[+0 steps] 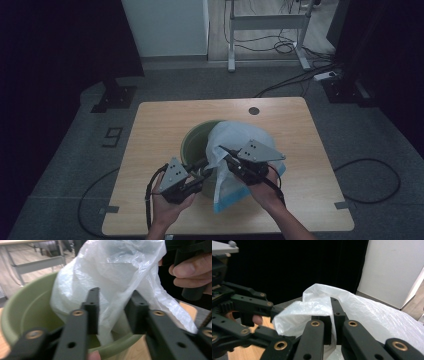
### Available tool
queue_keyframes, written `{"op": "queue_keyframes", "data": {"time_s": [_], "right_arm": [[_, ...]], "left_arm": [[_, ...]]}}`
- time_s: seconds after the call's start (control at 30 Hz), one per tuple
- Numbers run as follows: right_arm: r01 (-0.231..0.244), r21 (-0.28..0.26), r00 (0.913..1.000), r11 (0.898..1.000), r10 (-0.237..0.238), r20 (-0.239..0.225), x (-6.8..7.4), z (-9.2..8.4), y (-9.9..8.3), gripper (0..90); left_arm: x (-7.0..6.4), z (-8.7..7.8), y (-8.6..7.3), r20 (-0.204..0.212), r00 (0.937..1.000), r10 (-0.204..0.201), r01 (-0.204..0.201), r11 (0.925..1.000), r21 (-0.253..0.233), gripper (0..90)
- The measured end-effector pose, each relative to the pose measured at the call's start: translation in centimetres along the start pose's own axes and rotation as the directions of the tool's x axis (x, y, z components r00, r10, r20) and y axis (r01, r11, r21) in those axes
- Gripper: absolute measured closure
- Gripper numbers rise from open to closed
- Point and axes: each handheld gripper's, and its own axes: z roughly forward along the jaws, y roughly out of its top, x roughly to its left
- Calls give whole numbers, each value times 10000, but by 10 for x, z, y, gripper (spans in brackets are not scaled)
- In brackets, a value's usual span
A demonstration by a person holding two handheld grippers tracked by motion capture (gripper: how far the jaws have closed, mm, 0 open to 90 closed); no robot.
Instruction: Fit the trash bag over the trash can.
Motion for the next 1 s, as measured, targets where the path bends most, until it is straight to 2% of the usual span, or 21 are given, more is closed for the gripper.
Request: {"op": "queue_keyframes", "data": {"time_s": [0.03, 0.07, 0.1, 0.13, 0.17, 0.2, 0.23, 0.37, 0.4, 0.43, 0.5, 0.53, 0.63, 0.73, 0.8, 0.93, 1.0], "right_arm": [[0, -7, 10000, 10000, 0, -10, 0, -1, 0, 850], [-21, -59, 10000, 10000, 20, -76, -1, -4, -1, 790], [-21, -59, 10000, 10000, 20, -76, -1, -4, -1, 790], [-27, -83, 10000, 10000, 26, -86, -1, -6, -2, 751], [-49, -109, 10000, 9999, 48, -81, -1, -8, -3, 687], [-121, -152, 9995, 9998, 116, -300, -1, -14, -5, 591], [-121, -152, 9995, 9998, 116, -300, -1, -14, -5, 591], [-58, -107, 9985, 9999, 52, -546, -1, -29, -16, 456], [-98, -217, 9977, 9997, 83, -665, -1, -36, -20, 418], [-98, -217, 9977, 9997, 83, -665, -1, -36, -20, 418], [-159, -376, 9959, 9992, 124, -895, -2, -47, -25, 386], [-169, -476, 9959, 9987, 127, -891, -3, -57, -30, 372], [-252, -575, 9959, 9980, 201, -878, -6, -65, -35, 367], [-498, -806, 9968, 9955, 445, -664, -14, -85, -47, 356], [-521, -822, 9974, 9953, 477, -547, -16, -88, -49, 353], [-878, -716, 9960, 9936, 889, 128, -32, -96, -63, 339], [-1129, -564, 9915, 9920, 1162, 583, -42, -97, -72, 317]], "left_arm": [[0, 1, 0, 2, 10000, -63, 63, 10000, 7, 731], [1, 2, 1, 13, 9999, -172, 172, 9999, 9, 785], [1, 2, 1, 13, 9999, -172, 172, 9999, 9, 807], [2, 2, 1, -41, 9998, -217, 217, 9998, -19, 807], [3, 2, 0, -59, 9994, -331, 330, 9994, -96, 834], [4, 1, 0, -113, 9991, -414, 413, 9991, -137, 873], [6, 1, 0, -199, 9983, -547, 543, 9984, -174, 873], [12, -2, -1, -479, 9943, -950, 933, 9950, -363, 897], [15, -2, -2, -623, 9915, -1144, 1118, 9928, -434, 897], [15, -2, -2, -623, 9915, -1144, 1118, 9928, -434, 898], [17, -3, -2, -769, 9881, -1334, 1298, 9903, -502, 898], [18, -4, -2, -805, 9870, -1389, 1351, 9895, -512, 898], [19, -5, -2, -904, 9842, -1521, 1475, 9875, -557, 898], [22, -8, -2, -912, 9818, -1664, 1608, 9848, -661, 898], [23, -12, -2, -932, 9809, -1706, 1640, 9837, -743, 898], [26, -19, -2, -1030, 9786, -1783, 1695, 9816, -884, 897], [29, -24, -3, -1091, 9769, -1835, 1736, 9803, -939, 897]]}}
